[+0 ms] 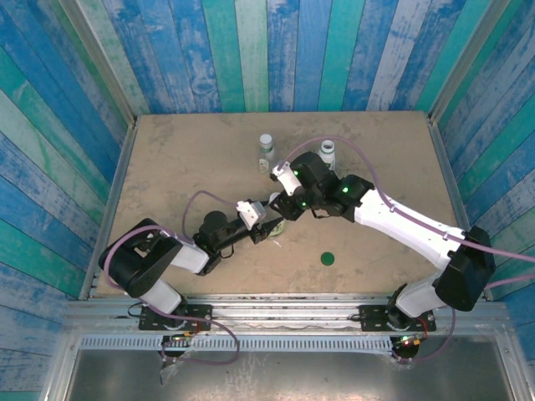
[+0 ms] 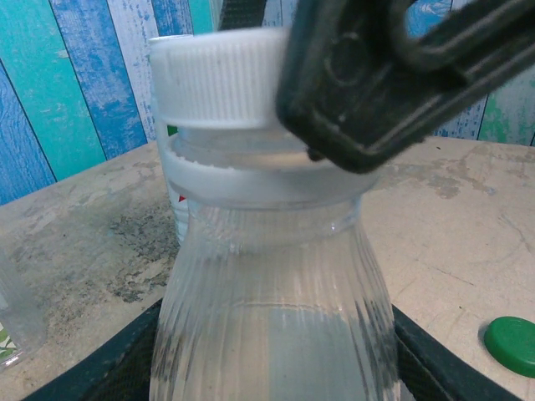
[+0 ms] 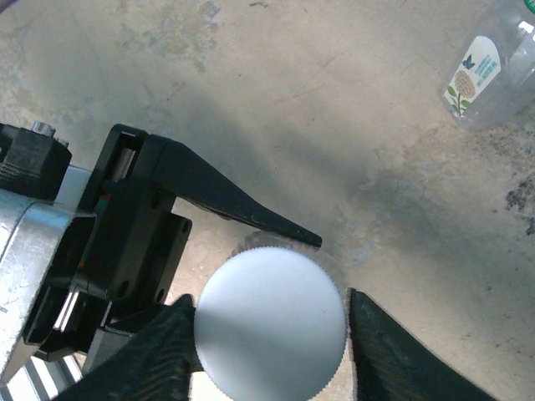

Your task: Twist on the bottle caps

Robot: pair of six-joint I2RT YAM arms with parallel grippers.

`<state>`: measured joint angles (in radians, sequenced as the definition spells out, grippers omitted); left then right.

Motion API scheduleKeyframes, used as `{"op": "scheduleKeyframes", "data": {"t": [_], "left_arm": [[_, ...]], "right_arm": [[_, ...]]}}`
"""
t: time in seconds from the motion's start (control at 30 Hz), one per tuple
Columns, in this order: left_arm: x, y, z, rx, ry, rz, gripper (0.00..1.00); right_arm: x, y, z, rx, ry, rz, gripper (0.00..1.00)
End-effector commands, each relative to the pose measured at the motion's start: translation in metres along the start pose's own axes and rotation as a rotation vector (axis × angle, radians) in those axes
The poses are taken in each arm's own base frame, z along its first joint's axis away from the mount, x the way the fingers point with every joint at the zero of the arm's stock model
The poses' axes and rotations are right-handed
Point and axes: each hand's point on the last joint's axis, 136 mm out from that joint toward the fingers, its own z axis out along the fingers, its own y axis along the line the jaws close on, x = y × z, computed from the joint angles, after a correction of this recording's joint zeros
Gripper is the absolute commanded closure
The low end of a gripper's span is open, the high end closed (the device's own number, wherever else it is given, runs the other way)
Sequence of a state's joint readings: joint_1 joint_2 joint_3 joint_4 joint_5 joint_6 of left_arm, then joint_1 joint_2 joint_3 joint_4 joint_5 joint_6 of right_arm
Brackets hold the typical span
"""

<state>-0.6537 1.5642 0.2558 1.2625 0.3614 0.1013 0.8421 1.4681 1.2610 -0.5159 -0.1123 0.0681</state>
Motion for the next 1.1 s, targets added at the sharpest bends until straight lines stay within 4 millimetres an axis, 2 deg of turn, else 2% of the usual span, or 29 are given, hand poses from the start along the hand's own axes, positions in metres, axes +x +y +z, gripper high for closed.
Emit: {"op": "scheduleKeyframes", "data": {"t": [0.0,0.17,0.3,0.4,0.53,0.83,1.07], "left_arm": [[0.022,-0.009,-0.001,0.039,0.077,-0.035,0.43],[0.021,-0.008,-0.001,0.037,0.076,-0.034,0.43],[0.022,-0.008,-0.002,0.033,0.077,-0.033,0.43],[0.022,-0.008,-0.002,0.032,0.075,-0.033,0.43],[0.021,-0.008,-0.002,0.035,0.073,-0.034,0.43],[0.021,-0.008,-0.003,0.034,0.077,-0.032,0.43],[0.021,-0.008,-0.003,0.030,0.078,-0.030,0.43]], "right_arm": [[-0.010,0.000,-0.007,0.006,-0.024,0.000,0.39],[-0.013,-0.001,-0.016,0.018,-0.050,0.000,0.25],[-0.023,0.002,-0.029,-0.007,-0.132,0.026,0.22],[-0.027,-0.003,-0.034,-0.019,-0.197,0.080,0.23],[-0.021,-0.014,-0.031,-0.014,-0.210,0.123,0.33],[-0.007,-0.017,-0.007,-0.061,-0.099,0.130,0.54],[0.011,-0.012,-0.001,-0.100,-0.045,0.144,0.59]]}}
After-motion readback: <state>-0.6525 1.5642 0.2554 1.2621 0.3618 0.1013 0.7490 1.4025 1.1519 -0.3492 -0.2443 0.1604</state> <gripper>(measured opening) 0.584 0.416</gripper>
